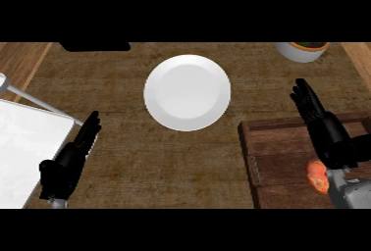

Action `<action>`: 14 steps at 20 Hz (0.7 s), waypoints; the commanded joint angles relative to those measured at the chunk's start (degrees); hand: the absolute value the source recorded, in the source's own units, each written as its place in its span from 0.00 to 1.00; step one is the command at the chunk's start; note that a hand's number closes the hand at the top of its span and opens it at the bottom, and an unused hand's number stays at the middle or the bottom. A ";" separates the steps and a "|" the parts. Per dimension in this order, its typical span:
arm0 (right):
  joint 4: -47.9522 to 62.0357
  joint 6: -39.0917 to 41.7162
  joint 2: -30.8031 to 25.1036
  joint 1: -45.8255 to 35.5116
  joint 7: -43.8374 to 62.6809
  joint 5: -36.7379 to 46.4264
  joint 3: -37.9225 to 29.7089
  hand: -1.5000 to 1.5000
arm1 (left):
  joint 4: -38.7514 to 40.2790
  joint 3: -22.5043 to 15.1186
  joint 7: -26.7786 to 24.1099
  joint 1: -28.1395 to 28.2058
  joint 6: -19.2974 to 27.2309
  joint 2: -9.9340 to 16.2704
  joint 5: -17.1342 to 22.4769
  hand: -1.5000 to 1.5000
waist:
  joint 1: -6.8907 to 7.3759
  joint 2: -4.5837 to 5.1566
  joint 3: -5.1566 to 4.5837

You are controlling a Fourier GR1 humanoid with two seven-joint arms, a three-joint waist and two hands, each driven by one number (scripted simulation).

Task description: Pick the squash from the tray and place it in the plate

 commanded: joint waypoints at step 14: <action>12.78 -58.44 15.02 2.14 -0.46 24.69 -10.97 0.00 | 8.46 6.41 -10.04 0.04 -5.01 0.12 3.89 0.50 | 0.09 0.43 -1.62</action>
